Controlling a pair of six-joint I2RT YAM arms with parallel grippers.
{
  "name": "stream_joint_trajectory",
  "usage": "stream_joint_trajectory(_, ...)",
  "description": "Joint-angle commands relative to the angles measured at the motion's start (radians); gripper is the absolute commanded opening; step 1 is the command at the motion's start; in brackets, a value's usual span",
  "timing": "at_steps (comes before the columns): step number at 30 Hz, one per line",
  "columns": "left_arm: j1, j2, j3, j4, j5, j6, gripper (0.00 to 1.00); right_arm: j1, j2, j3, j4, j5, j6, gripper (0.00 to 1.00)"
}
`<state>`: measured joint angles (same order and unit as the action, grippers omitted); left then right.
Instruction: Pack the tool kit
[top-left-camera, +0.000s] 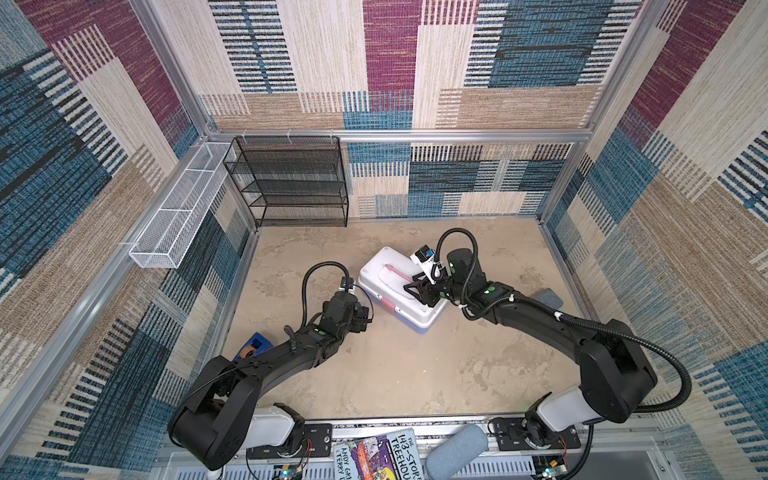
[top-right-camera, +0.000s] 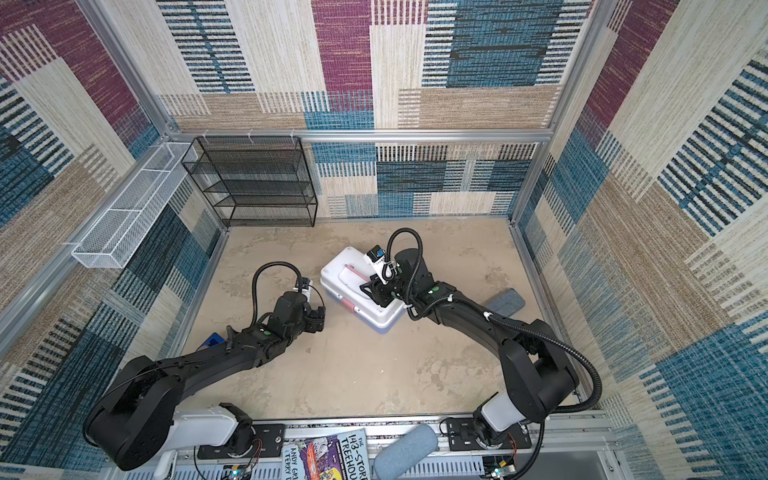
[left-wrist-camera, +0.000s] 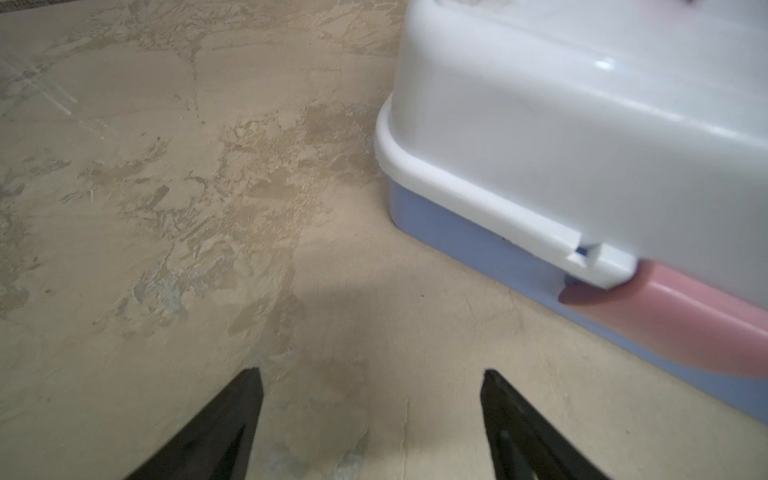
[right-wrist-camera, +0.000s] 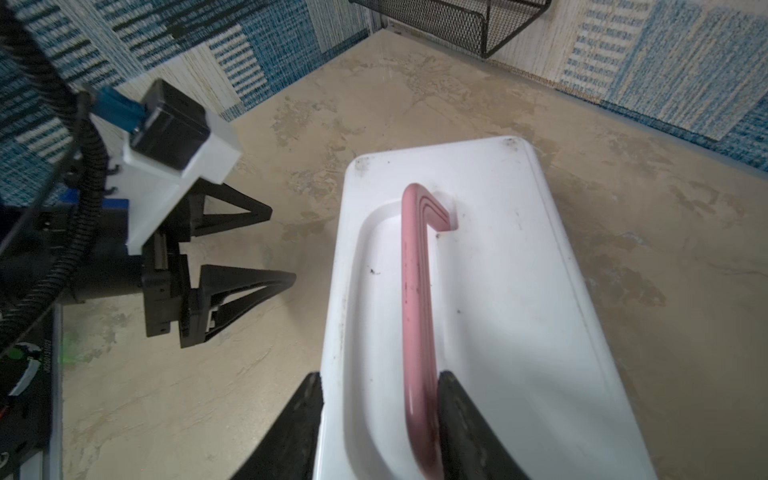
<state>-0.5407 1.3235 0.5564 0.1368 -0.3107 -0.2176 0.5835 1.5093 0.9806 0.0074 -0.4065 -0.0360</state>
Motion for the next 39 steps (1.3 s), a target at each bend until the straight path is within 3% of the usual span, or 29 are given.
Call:
stream_joint_trajectory(1,0.002,-0.010,-0.003,-0.008,-0.016,-0.032,0.86,0.005,0.001,-0.010,0.074,-0.075,0.076,0.47)
stream_joint_trajectory(9,0.003,-0.006,0.002,-0.009,-0.013,-0.031,0.86,0.037,0.042,-0.033,0.090,-0.115,0.115,0.45)
stream_joint_trajectory(18,0.002,-0.012,0.011,-0.022,-0.021,-0.027,0.86,0.059,0.102,-0.007,0.032,-0.122,0.073,0.44)
stream_joint_trajectory(25,0.004,-0.039,0.010,-0.026,-0.031,-0.026,0.86,0.059,0.036,0.006,0.057,-0.081,0.040,0.49)
stream_joint_trajectory(33,0.004,-0.062,0.001,0.007,-0.044,-0.027,0.86,0.059,-0.011,0.028,0.066,-0.178,-0.005,0.54)
stream_joint_trajectory(39,0.009,-0.117,-0.003,0.003,-0.097,-0.039,0.86,0.050,-0.097,-0.032,0.112,-0.070,-0.065,0.63)
